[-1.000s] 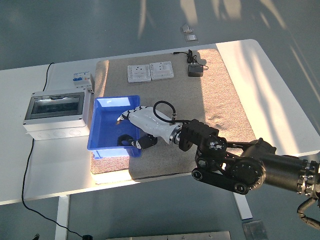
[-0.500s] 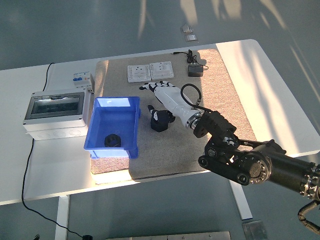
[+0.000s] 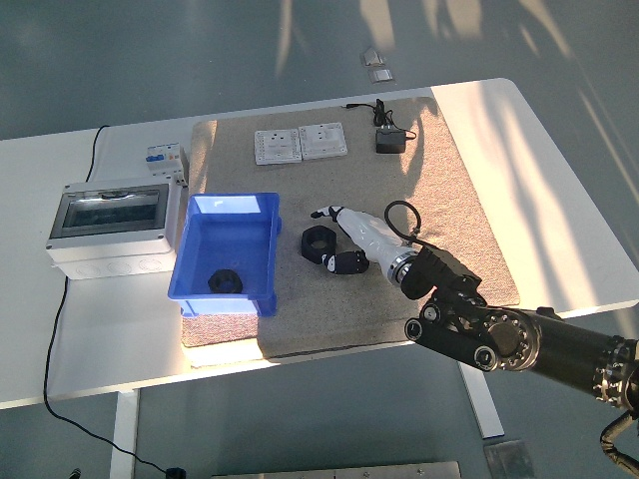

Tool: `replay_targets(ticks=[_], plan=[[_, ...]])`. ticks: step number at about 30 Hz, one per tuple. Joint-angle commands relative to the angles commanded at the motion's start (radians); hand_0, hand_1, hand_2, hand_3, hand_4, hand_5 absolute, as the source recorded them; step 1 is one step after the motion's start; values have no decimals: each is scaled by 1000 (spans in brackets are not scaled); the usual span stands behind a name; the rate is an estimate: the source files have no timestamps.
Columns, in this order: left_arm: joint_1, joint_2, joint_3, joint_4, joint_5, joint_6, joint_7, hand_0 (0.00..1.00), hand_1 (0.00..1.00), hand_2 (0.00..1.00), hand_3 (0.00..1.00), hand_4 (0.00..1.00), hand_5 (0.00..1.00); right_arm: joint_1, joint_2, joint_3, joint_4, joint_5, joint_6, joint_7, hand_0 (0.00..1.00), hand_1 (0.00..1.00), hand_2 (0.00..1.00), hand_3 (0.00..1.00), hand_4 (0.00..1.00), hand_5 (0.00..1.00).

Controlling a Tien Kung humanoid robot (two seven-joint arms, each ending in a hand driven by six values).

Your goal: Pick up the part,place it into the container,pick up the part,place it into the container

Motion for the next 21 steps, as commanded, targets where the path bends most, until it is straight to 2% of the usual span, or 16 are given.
replay_targets(ticks=[3, 5, 10, 11, 16, 17, 21], plan=[[0, 0, 0, 0, 1, 0, 0, 668, 656, 697, 667, 732, 786, 1, 4, -5, -6, -8, 11, -14, 958, 882, 906, 887, 877, 383], [0, 0, 0, 0, 0, 0, 0, 668, 656, 697, 667, 731, 786, 2, 7, -5, -11, -38, 25, -32, 962, 883, 905, 891, 900, 416], [0, 0, 0, 0, 0, 0, 0, 668, 656, 697, 667, 731, 786, 3, 12, -1, -11, -113, 53, -67, 962, 883, 905, 891, 900, 416], [0, 0, 0, 0, 1, 0, 0, 668, 657, 698, 667, 731, 786, 3, 13, -1, -11, -123, 54, -71, 966, 839, 896, 909, 913, 411], [-1, 0, 0, 0, 1, -1, 0, 668, 657, 698, 667, 731, 786, 4, 17, -7, -20, -150, 57, -83, 966, 839, 896, 909, 913, 411], [-2, 0, 0, 0, 1, -1, 0, 668, 656, 697, 666, 731, 787, 4, 17, -9, -23, -152, 56, -83, 965, 794, 829, 891, 907, 387], [-5, 1, 1, 0, 1, -1, 0, 668, 656, 697, 666, 731, 787, 6, 17, -10, -31, -161, 53, -76, 965, 794, 829, 891, 907, 387]])
